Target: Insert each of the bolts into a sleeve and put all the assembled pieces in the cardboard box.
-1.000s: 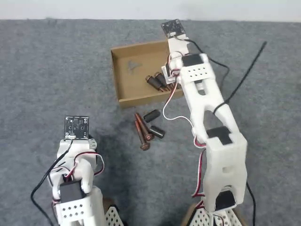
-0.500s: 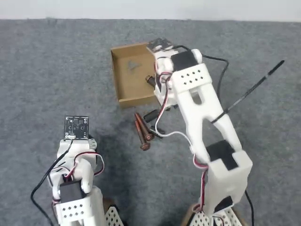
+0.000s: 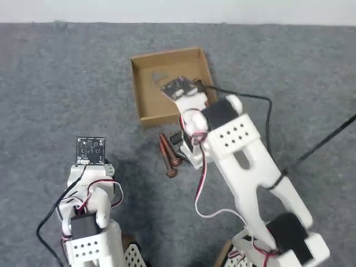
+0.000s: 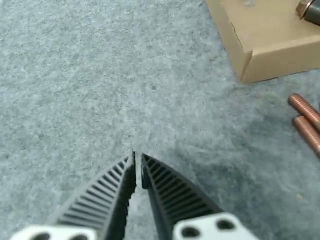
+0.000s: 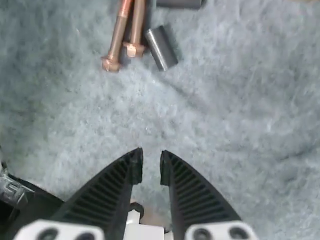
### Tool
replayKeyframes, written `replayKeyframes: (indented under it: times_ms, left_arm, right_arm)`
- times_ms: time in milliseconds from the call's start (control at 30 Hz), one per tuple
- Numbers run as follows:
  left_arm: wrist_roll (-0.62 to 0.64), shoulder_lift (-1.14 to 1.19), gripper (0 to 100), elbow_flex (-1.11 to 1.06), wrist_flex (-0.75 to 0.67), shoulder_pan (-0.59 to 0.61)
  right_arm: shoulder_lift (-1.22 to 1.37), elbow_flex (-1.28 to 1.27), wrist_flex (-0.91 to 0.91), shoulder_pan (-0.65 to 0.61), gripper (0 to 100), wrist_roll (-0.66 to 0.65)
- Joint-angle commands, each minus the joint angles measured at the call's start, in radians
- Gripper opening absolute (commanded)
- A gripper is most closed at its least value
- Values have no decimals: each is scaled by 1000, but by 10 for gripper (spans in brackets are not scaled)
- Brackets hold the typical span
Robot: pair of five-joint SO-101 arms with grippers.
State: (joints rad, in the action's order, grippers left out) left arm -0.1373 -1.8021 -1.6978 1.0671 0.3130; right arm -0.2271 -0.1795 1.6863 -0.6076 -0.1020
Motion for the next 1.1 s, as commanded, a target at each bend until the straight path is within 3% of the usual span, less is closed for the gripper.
replayKeyframes:
  times_ms: [0,133,333,533,1067]
  left_arm:
    - [-8,-14,19,12,-17,3]
    - [-6,-14,19,12,-17,3]
    - [-6,-14,19,12,-17,3]
    - [-6,-14,19,12,-17,3]
    - [-6,-14,19,12,-17,3]
  right_arm:
    - [-79,-94,-101,-10,46,-20]
    - [-77,-229,-265,-10,46,-44]
    - [-77,-362,-470,-19,113,-256]
    - [-76,-437,-645,-21,114,-276]
    - [147,-423,-820,-27,117,-373]
